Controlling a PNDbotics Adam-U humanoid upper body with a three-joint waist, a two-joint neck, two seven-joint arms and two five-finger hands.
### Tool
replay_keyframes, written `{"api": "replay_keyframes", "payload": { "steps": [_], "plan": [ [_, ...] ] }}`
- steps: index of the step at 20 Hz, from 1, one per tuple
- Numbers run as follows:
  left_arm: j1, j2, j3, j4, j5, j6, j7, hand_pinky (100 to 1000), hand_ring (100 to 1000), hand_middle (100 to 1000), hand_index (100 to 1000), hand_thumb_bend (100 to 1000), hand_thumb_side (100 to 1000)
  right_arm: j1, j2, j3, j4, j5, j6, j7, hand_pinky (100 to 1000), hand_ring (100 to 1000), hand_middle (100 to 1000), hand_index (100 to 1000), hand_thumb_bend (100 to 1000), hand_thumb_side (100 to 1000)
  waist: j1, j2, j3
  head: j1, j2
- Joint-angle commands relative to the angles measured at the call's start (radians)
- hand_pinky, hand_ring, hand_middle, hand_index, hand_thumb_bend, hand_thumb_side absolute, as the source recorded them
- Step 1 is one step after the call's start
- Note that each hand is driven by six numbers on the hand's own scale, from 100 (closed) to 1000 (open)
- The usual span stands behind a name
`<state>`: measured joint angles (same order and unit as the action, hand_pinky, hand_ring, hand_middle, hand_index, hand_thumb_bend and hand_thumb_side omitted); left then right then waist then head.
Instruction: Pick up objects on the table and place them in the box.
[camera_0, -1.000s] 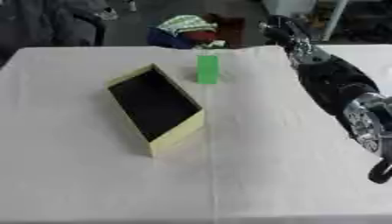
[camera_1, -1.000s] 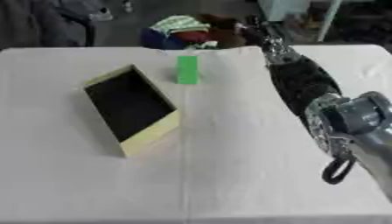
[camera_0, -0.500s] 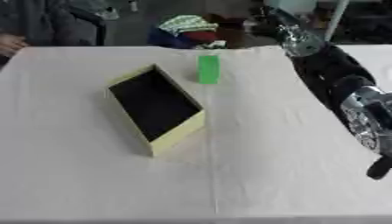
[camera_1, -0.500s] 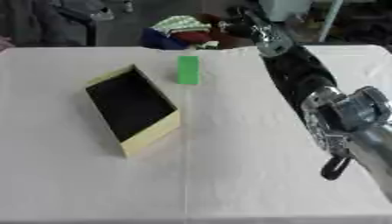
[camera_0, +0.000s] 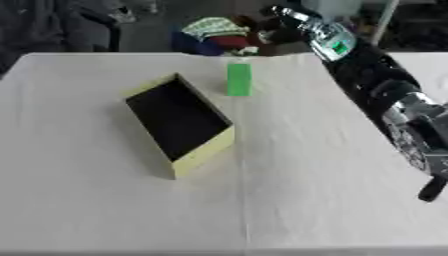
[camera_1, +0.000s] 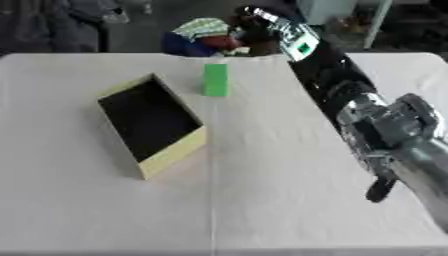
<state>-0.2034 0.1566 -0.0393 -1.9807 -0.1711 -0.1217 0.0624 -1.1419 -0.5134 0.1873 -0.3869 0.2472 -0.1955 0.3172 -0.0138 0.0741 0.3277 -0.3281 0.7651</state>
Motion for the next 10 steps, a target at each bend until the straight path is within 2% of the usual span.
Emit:
{"api": "replay_keyframes", "payload": {
  "steps": [1,2,4,5,10],
  "plan": [
    [-0.016,0.009,-0.005,-0.019,0.002,-0.001,-0.004,647,659,732,800,706,533,-0.033,-0.016,0.038,-0.031,0.045,0.014,0.041,932,1000,1000,1000,143,307,0.002,-0.010,0.002,-0.003,0.001],
    [-0.016,0.009,-0.005,-0.019,0.002,-0.001,-0.004,647,659,732,800,706,533,-0.033,-0.017,0.048,-0.032,0.058,0.019,0.054,948,1000,1000,1000,203,313,0.002,-0.009,0.004,-0.003,0.000],
    [-0.016,0.009,-0.004,-0.019,0.003,-0.002,-0.004,647,659,732,800,706,533,-0.035,-0.019,0.065,-0.033,0.084,0.029,0.079,960,1000,1000,1000,237,312,0.002,-0.008,0.006,-0.004,0.001],
    [-0.016,0.009,-0.004,-0.019,0.003,-0.002,-0.004,646,659,732,800,706,534,-0.035,-0.020,0.070,-0.034,0.096,0.034,0.092,975,1000,1000,1000,295,315,0.002,-0.008,0.007,-0.004,0.001],
    [-0.017,0.008,-0.005,-0.019,0.003,-0.001,-0.005,646,658,732,800,707,534,-0.039,-0.019,0.100,-0.039,0.161,0.057,0.143,992,1000,1000,1000,374,309,0.002,-0.005,0.012,-0.007,0.000]
  ]
}}
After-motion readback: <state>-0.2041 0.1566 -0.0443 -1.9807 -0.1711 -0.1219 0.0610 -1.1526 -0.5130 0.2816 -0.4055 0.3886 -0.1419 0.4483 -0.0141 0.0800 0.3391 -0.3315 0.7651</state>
